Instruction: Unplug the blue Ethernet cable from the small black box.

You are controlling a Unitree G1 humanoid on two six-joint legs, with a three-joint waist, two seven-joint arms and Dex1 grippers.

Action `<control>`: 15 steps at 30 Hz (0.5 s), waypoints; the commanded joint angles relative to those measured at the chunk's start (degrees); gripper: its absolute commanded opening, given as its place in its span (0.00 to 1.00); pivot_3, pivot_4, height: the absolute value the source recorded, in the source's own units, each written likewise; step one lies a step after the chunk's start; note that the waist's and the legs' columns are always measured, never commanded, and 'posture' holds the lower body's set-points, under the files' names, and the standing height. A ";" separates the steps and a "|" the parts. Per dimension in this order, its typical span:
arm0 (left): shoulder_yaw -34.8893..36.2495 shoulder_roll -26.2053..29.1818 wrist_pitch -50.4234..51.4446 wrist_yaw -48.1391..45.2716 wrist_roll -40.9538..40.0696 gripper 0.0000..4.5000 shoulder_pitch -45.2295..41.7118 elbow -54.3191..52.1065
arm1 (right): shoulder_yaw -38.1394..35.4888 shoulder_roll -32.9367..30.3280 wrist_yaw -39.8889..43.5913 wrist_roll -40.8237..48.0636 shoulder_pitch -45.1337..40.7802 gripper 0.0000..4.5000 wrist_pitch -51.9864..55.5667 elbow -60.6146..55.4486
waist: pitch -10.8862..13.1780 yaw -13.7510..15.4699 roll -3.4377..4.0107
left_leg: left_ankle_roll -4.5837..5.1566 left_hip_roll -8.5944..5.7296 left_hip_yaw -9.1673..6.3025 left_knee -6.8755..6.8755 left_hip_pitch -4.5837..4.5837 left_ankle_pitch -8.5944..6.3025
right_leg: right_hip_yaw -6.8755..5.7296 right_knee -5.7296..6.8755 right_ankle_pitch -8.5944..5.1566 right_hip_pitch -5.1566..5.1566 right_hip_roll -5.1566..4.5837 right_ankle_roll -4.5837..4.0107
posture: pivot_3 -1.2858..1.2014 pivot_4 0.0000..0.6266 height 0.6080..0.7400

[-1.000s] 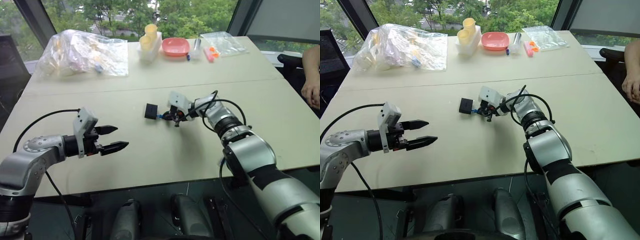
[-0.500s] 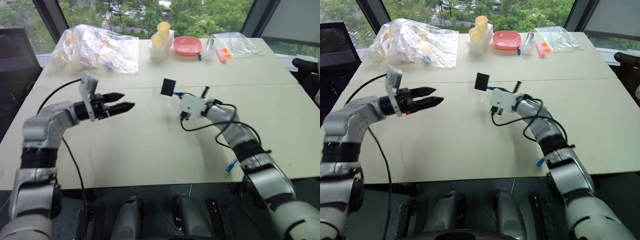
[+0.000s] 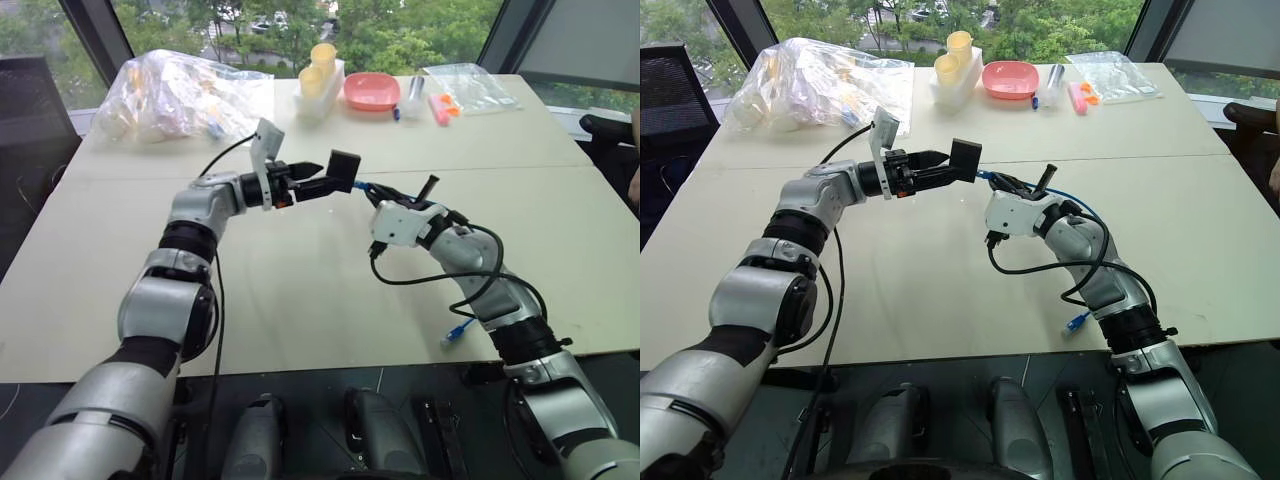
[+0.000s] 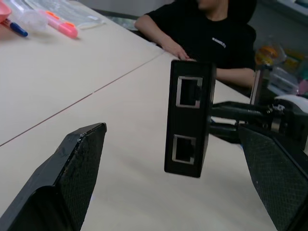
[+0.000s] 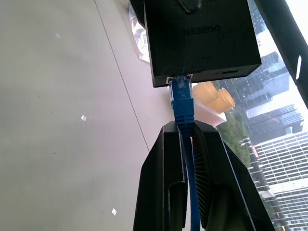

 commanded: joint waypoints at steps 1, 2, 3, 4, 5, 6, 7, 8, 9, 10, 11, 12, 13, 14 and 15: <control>3.20 -0.90 -3.31 -0.09 0.53 1.00 -4.37 3.76 | -1.84 -0.87 -0.26 0.28 0.32 0.01 0.53 -3.73 | 0.00 0.11 0.00 | 0.00 0.00 0.00 0.00 0.00 0.00 | 0.00 0.00 0.00 0.00 0.00 0.00 | 0.52 0.24 1.00; 3.46 -1.02 -3.87 -0.32 0.98 1.00 -4.76 4.54 | -1.75 -0.87 -0.31 0.23 0.35 0.01 0.70 -3.87 | 0.00 0.11 0.00 | 0.00 0.00 0.00 0.01 0.00 0.00 | 0.00 0.00 0.00 0.00 0.00 0.00 | 0.52 0.24 1.00; 3.73 -1.13 -4.32 -0.39 1.41 1.00 -5.03 5.13 | -1.68 -0.87 -0.32 0.22 0.38 0.01 0.86 -4.05 | 0.00 0.08 0.00 | 0.00 0.00 0.00 0.01 0.00 0.00 | 0.01 0.00 0.00 0.01 0.00 0.00 | 0.52 0.24 1.00; 3.96 -1.20 -4.67 -0.45 1.72 0.88 -5.23 5.60 | -1.64 -0.87 -0.33 0.20 0.40 0.00 0.98 -4.17 | 0.00 0.08 0.00 | 0.00 0.00 0.00 0.01 0.00 0.00 | 0.00 0.00 0.00 0.00 0.00 0.01 | 0.52 0.24 1.00; 4.19 -1.30 -4.76 -0.96 1.94 0.84 -5.45 6.01 | -1.64 -0.92 -0.31 0.19 0.48 0.00 1.13 -4.43 | 0.00 0.08 0.00 | 0.00 0.00 0.00 0.00 0.00 0.00 | 0.00 0.00 0.00 0.00 0.00 0.01 | 0.52 0.24 1.00; 3.96 -1.38 -4.57 -2.25 2.40 0.75 -5.51 6.19 | -1.63 -0.98 -0.21 0.12 0.58 0.00 1.32 -4.95 | 0.00 0.08 0.00 | 0.00 0.00 0.00 0.00 0.00 0.00 | 0.00 0.00 0.00 0.00 0.00 0.01 | 0.52 0.24 1.00; 3.83 -1.41 -4.28 -3.53 2.77 0.67 -5.54 6.36 | -1.50 -1.07 -0.13 -0.08 0.66 0.00 1.40 -5.44 | 0.00 0.09 0.00 | 0.00 0.00 -0.01 0.00 0.00 0.00 | 0.00 0.00 0.00 0.00 0.00 0.01 | 0.52 0.24 1.00; 3.80 -1.43 -4.10 -4.41 3.09 0.57 -5.57 6.51 | -1.40 -1.15 -0.07 -0.22 0.72 0.00 1.49 -5.82 | 0.00 0.10 0.00 | 0.00 0.00 -0.01 0.00 0.00 0.00 | 0.00 0.00 0.00 0.00 0.00 0.01 | 0.52 0.24 1.00; 3.85 -1.45 -3.98 -5.00 3.35 0.49 -5.55 6.62 | -1.31 -1.25 0.02 -0.34 0.79 0.00 1.54 -6.22 | 0.00 0.13 0.00 | 0.00 0.00 -0.01 0.00 -0.01 0.00 | 0.00 0.00 0.00 0.00 0.00 0.01 | 0.52 0.24 1.00; 4.06 -1.50 -3.93 -5.21 3.56 0.40 -5.57 6.74 | -1.24 -1.33 0.14 -0.43 0.84 0.00 1.61 -6.53 | 0.00 0.16 0.00 | 0.00 0.00 -0.01 0.00 -0.01 0.00 | 0.00 0.00 0.00 0.00 0.00 0.01 | 0.52 0.24 1.00; 4.26 -1.56 -3.94 -5.22 3.75 0.32 -5.57 6.84 | -1.15 -1.42 0.27 -0.53 0.87 0.00 1.57 -6.77 | 0.00 0.17 0.00 | 0.00 0.00 -0.01 0.01 -0.02 0.00 | 0.00 0.00 0.00 0.00 0.00 0.01 | 0.52 0.24 1.00; 4.45 -1.63 -3.89 -5.14 3.91 0.23 -5.57 6.92 | -1.05 -1.50 0.37 -0.72 0.86 0.00 1.49 -6.98 | 0.00 0.18 0.00 | 0.00 0.00 -0.01 0.01 -0.01 0.00 | 0.00 0.00 0.00 0.00 0.00 0.01 | 0.52 0.24 1.00; 4.65 -1.67 -3.85 -5.09 4.03 0.15 -5.53 7.00 | -0.80 -1.49 0.57 -0.92 0.84 0.00 1.48 -7.26 | 0.00 0.21 0.00 | 0.00 0.00 -0.01 0.01 -0.02 0.00 | 0.00 0.00 0.00 0.00 0.00 0.01 | 0.52 0.24 1.00; 4.82 -1.71 -3.83 -5.10 4.16 0.12 -5.50 7.06 | -0.63 -1.48 0.71 -1.06 0.83 0.00 1.48 -7.45 | 0.00 0.21 0.00 | 0.00 0.00 -0.01 0.01 -0.02 0.00 | 0.00 0.00 0.00 0.00 0.00 0.01 | 0.52 0.24 1.00; 5.06 -1.77 -3.79 -5.08 4.28 0.12 -5.48 7.10 | -0.48 -1.47 0.79 -1.22 0.82 0.00 1.45 -7.62 | 0.00 0.21 0.00 | 0.00 0.00 -0.01 0.01 -0.02 0.00 | 0.00 0.00 0.00 0.01 0.00 0.01 | 0.52 0.24 1.00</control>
